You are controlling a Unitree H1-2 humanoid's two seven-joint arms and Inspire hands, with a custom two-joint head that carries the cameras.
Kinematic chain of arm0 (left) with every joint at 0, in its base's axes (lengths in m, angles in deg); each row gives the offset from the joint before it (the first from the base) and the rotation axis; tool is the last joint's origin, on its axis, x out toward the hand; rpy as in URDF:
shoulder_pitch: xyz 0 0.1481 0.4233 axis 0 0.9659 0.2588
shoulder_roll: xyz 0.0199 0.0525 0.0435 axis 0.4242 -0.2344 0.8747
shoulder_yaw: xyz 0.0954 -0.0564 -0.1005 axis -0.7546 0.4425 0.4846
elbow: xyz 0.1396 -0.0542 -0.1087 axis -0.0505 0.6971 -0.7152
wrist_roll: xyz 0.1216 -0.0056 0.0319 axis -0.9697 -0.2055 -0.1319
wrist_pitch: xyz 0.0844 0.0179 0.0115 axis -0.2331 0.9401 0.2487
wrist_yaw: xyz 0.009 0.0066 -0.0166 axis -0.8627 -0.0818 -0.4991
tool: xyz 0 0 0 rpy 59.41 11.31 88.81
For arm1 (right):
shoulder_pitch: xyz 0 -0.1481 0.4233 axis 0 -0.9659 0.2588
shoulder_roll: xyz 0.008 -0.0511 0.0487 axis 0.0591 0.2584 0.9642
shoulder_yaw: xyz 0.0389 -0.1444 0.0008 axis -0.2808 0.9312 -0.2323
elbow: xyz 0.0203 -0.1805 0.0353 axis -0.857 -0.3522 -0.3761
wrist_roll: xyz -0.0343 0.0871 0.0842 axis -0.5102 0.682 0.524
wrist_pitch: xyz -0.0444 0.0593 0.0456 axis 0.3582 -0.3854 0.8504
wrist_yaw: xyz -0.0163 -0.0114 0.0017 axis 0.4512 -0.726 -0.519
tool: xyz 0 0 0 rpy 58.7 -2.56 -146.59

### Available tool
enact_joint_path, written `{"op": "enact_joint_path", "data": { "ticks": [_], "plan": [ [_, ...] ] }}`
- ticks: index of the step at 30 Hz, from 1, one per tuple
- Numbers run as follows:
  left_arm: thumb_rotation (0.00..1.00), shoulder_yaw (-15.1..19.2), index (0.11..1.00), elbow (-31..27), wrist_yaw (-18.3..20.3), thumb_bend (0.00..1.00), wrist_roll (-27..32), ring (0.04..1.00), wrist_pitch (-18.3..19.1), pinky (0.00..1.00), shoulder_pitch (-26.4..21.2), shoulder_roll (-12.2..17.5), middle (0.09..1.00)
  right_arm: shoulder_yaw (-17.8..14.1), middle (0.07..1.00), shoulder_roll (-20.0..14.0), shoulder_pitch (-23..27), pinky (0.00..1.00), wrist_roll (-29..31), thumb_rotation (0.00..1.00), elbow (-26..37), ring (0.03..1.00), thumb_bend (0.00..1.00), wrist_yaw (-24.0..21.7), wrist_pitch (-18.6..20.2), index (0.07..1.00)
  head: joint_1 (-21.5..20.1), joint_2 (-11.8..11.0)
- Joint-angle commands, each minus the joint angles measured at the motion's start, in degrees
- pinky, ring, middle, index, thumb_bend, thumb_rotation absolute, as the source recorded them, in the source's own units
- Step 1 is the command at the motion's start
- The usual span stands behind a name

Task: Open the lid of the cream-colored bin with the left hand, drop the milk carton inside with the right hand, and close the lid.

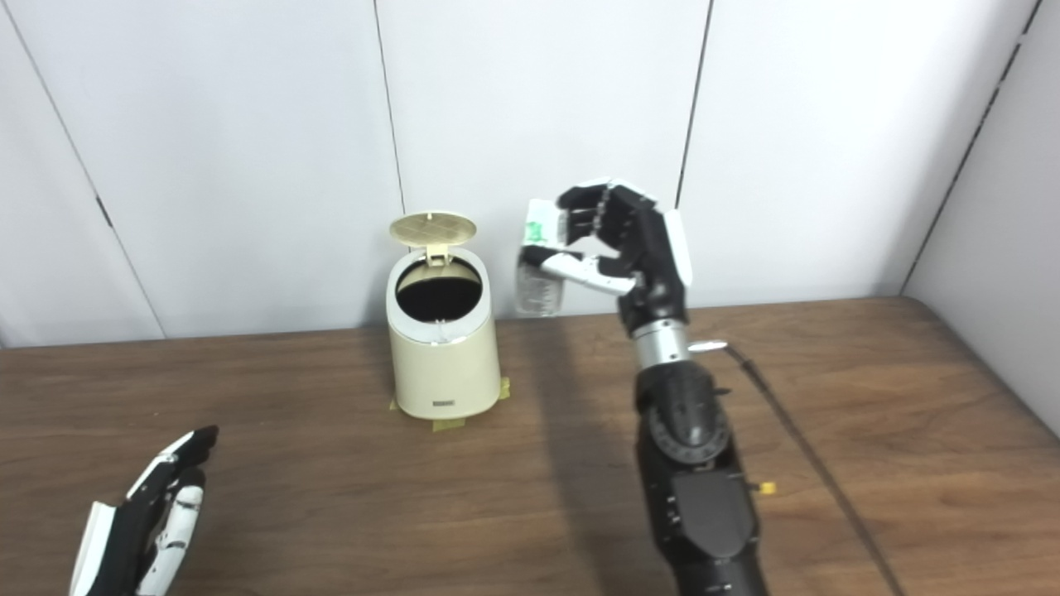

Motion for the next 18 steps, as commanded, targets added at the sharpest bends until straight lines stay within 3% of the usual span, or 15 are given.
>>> {"op": "enact_joint_path", "data": {
  "ticks": [1, 5, 8, 13, 18],
  "plan": [
    [0.91, -0.76, 0.84, 2.0, -1.53, 0.21, -0.61, 0.858, -2.32, 0.79, -0.69, -1.11, 0.858, 0.76, 0.504, 1.21, 4.97, 0.39, -1.21, 0.0, 1.41, 0.457, 0.52, 1.41, -6.12, 0.458, 0.15, 0.07],
    [0.97, -1.12, 0.842, 1.58, -2.02, 0.23, -0.6, 0.864, -1.9, 0.8, -0.32, -1.51, 0.859, 2.8, 0.503, 3.43, 5.86, 0.41, -2.87, 0.0, -1.03, 0.463, 0.5, 1.69, -12.07, 0.453, 1.26, -0.15],
    [0.97, -1.36, 0.839, 1.23, -2.28, 0.25, -0.75, 0.864, -1.65, 0.81, 0.0, -1.74, 0.859, 3.98, 0.499, 4.58, 6.07, 0.41, -3.76, 0.0, -2.19, 0.459, 0.5, 1.77, -14.37, 0.458, 1.81, 0.18],
    [0.97, -1.63, 0.838, 1.43, -2.97, 0.26, -0.88, 0.868, -2.52, 0.82, 0.31, -2.09, 0.861, 5.81, 0.504, 5.94, 5.56, 0.39, -7.76, 0.0, -2.62, 0.464, 0.5, 3.11, -15.44, 0.458, 2.7, 0.03],
    [0.98, -1.74, 0.838, 2.23, -3.33, 0.27, -0.36, 0.875, -4.3, 0.83, 0.51, -2.23, 0.865, 7.44, 0.513, 6.18, 6.35, 0.37, -7.89, 0.0, -4.68, 0.463, 0.5, 4.97, -16.32, 0.464, 3.81, -0.13]
  ]
}}
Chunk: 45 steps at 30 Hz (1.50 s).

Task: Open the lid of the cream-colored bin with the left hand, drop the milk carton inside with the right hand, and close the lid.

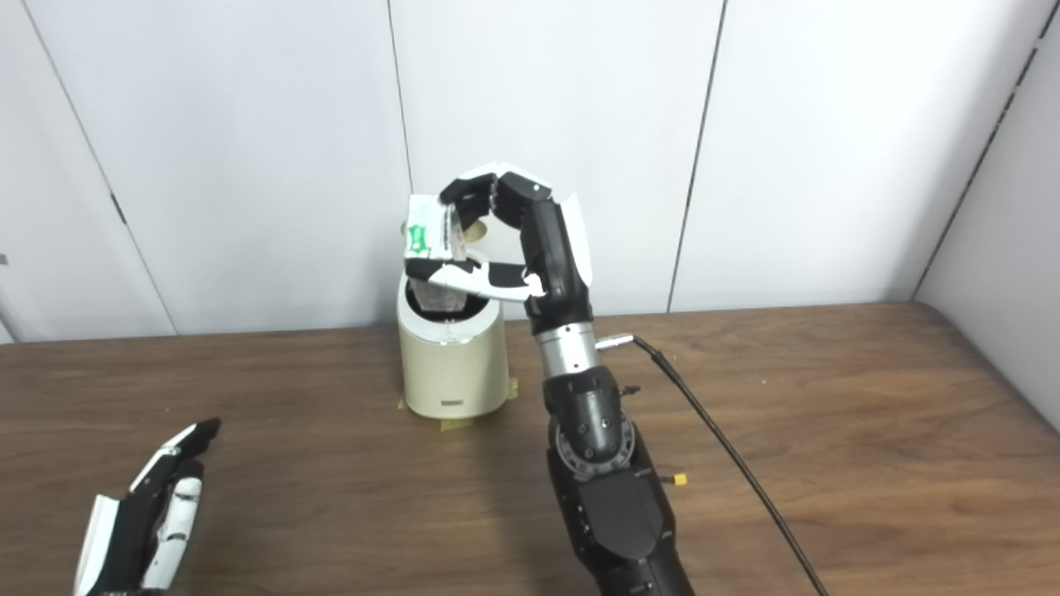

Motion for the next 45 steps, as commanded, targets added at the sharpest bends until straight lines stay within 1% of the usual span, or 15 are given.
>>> {"op": "enact_joint_path", "data": {
  "ticks": [1, 5, 11, 16, 19, 26, 32, 37, 41, 45],
  "plan": [
    [0.98, -1.16, 0.838, 2.15, -1.59, 0.27, -0.31, 0.875, -2.34, 0.82, 0.62, -2.1, 0.865, 0.64, 0.514, 0.53, 3.76, 0.37, -0.58, 0.0, 1.33, 0.463, 0.5, 2.49, -3.14, 0.465, 0.23, 0.02],
    [0.98, -1.24, 0.842, 0.67, -1.21, 0.28, -0.22, 0.883, -1.5, 0.83, 1.57, -2.61, 0.872, 3.3, 0.507, 0.13, 4.34, 0.38, -2.36, 0.0, 0.02, 0.464, 0.5, 7.24, -3.15, 0.467, 0.79, 0.16],
    [0.99, -1.37, 0.845, -1.17, -1.12, 0.28, -0.58, 0.884, -0.99, 0.85, 2.97, -3.35, 0.869, 8.98, 0.514, -2.0, 5.46, 0.36, -6.31, 0.0, -2.28, 0.433, 0.5, 15.92, -3.15, 0.482, 1.85, 0.4],
    [0.99, -1.59, 0.846, -2.45, -0.78, 0.31, 0.05, 0.896, -0.66, 0.88, 4.16, -3.63, 0.872, 13.06, 0.511, -3.75, 7.14, 0.37, -4.58, 0.0, -5.0, 0.456, 0.5, 19.46, -3.15, 0.47, 2.66, 0.47],
    [0.99, -1.71, 0.838, -2.99, -0.71, 0.3, 0.3, 0.886, -0.7, 0.86, 4.87, -3.65, 0.866, 15.19, 0.513, -4.64, 8.4, 0.37, -4.6, 0.0, -6.9, 0.457, 0.5, 21.66, -3.15, 0.465, 3.02, 0.45],
    [0.97, -1.75, 0.837, -4.65, -0.8, 0.33, 0.19, 0.892, 0.33, 0.87, 6.44, -3.92, 0.866, 18.76, 0.509, -5.87, 11.29, 0.41, -2.97, 0.0, -10.13, 0.471, 0.5, 24.56, -3.15, 0.456, 3.54, 0.46],
    [0.98, -1.96, 0.835, -5.84, -1.1, 0.33, -0.37, 0.88, 0.28, 0.85, 7.73, -3.79, 0.862, 21.67, 0.513, -7.07, 12.55, 0.42, -3.38, 0.0, -11.16, 0.471, 0.5, 27.31, -3.15, 0.454, 4.19, 0.69],
    [0.95, -2.17, 0.831, -7.11, -1.06, 0.34, -0.68, 0.873, 0.99, 0.83, 8.9, -3.93, 0.859, 23.7, 0.512, -7.71, 13.33, 0.42, -3.12, 0.0, -12.41, 0.47, 0.5, 29.0, -3.15, 0.453, 4.71, 0.89],
    [0.95, -2.46, 0.831, -7.57, -1.46, 0.35, -0.67, 0.874, 0.58, 0.84, 9.54, -4.06, 0.854, 26.06, 0.515, -8.58, 14.35, 0.41, -3.6, 0.0, -13.5, 0.469, 0.5, 30.75, -3.15, 0.448, 5.27, 1.03],
    [0.95, -2.69, 0.828, -8.58, -1.63, 0.35, -1.15, 0.872, 1.33, 0.84, 10.08, -4.33, 0.852, 28.4, 0.522, -9.34, 15.26, 0.4, -3.51, 0.0, -14.29, 0.467, 0.5, 31.61, -3.15, 0.447, 5.46, 1.22]
  ]
}}
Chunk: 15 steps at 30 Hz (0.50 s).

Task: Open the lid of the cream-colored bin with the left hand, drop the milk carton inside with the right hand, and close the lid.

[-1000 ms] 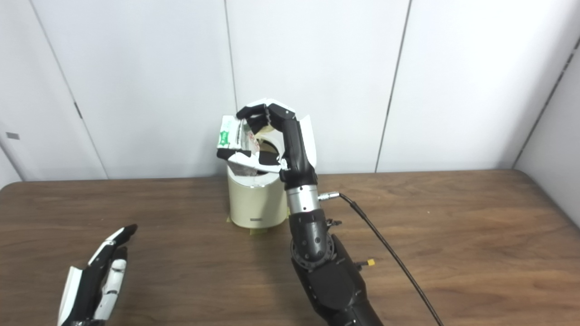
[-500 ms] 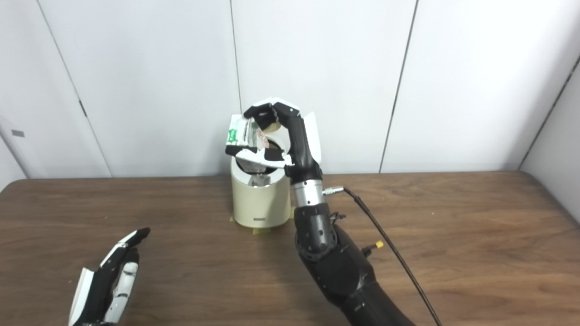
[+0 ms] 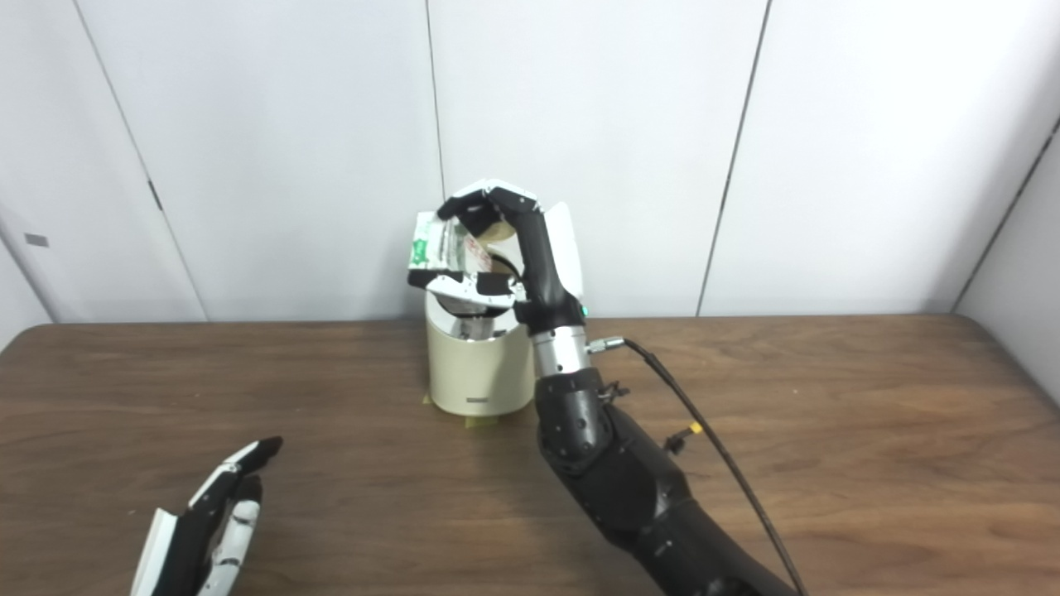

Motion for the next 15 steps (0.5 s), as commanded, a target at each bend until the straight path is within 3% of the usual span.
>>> {"op": "enact_joint_path", "data": {
  "ticks": [1, 9, 15],
  "plan": [
    [0.95, -0.17, 0.828, -2.03, -1.64, 0.34, -0.42, 0.873, -0.62, 0.84, 1.94, -3.09, 0.852, 0.32, 0.522, -0.14, 4.97, 0.4, -0.04, 0.0, 1.09, 0.466, 0.5, 1.94, -2.47, 0.448, 0.01, 0.08],
    [0.96, -0.4, 0.83, -2.96, -1.78, 0.35, -1.81, 0.866, 0.95, 0.82, 2.13, -3.13, 0.854, 4.28, 0.523, -2.16, 6.14, 0.38, -1.9, 0.0, -0.7, 0.449, 0.5, 4.23, -2.47, 0.451, 0.2, 0.12],
    [0.95, -0.91, 0.828, -2.26, -2.2, 0.34, -1.22, 0.864, 0.55, 0.82, 1.82, -2.83, 0.852, 9.48, 0.511, -4.59, 8.51, 0.4, -5.24, 0.0, -2.98, 0.452, 0.5, 7.78, -2.47, 0.443, 0.2, -0.13]
  ]
}}
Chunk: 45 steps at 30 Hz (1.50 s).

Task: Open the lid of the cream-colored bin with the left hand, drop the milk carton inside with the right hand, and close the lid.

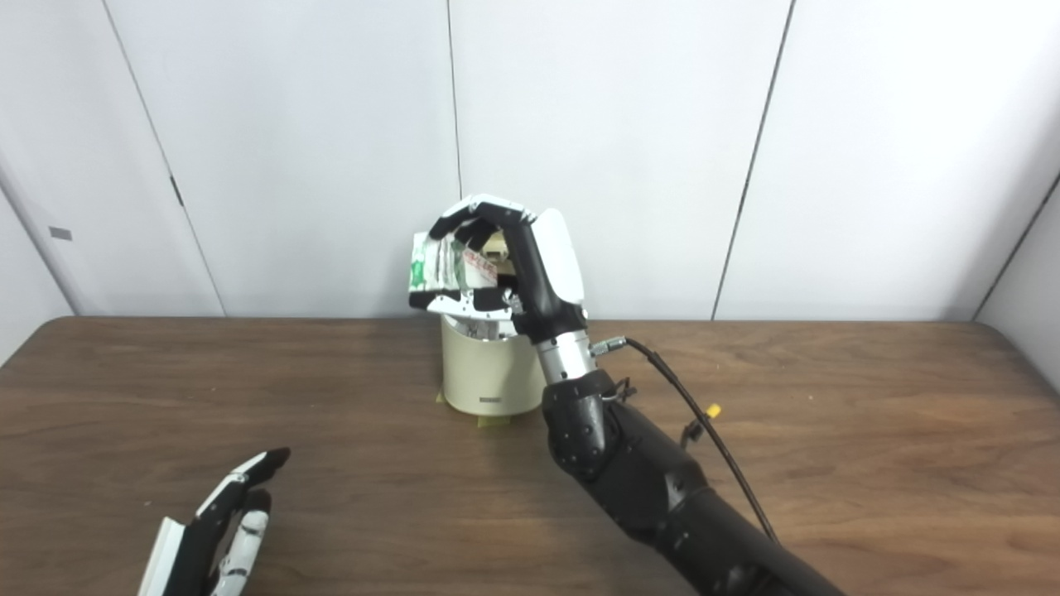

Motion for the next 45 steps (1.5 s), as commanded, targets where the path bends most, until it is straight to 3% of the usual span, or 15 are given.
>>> {"op": "enact_joint_path", "data": {
  "ticks": [1, 8, 13, 27, 45],
  "plan": [
    [0.94, -0.5, 0.83, -0.96, -0.79, 0.34, 0.02, 0.867, -0.84, 0.82, 0.53, -2.75, 0.854, 1.1, 0.512, -1.17, 5.49, 0.39, -1.26, 0.0, 0.4, 0.456, 0.5, 2.88, -2.15, 0.442, 0.02, 0.04],
    [0.93, -1.05, 0.825, -0.57, -1.16, 0.33, -0.9, 0.863, -0.81, 0.81, 0.42, -2.45, 0.851, 7.1, 0.519, -3.91, 8.3, 0.39, -2.75, 0.0, -1.22, 0.455, 0.5, 4.21, -2.14, 0.441, 0.02, -0.3],
    [0.94, -1.39, 0.827, -0.49, -1.23, 0.35, -1.64, 0.862, -0.61, 0.8, 0.37, -2.32, 0.852, 9.67, 0.516, -4.65, 9.97, 0.41, -2.7, 0.0, -3.2, 0.453, 0.5, 5.19, -2.15, 0.443, 0.26, -0.42],
    [0.97, -2.03, 0.828, -0.18, -1.78, 0.37, -3.55, 0.875, -0.39, 0.83, 0.15, -2.61, 0.857, 13.13, 0.519, -4.41, 12.79, 0.41, -2.8, 0.0, -9.74, 0.453, 0.5, 6.86, -2.15, 0.435, 0.8, -1.19],
    [1.0, -2.28, 0.818, 0.14, -2.39, 0.34, -6.17, 0.86, -1.25, 0.82, 0.1, -2.08, 0.849, 13.54, 0.523, -4.02, 12.66, 0.4, -2.46, 0.0, -15.53, 0.46, 0.5, 6.47, -2.15, 0.433, 1.09, -0.94]
  ]
}}
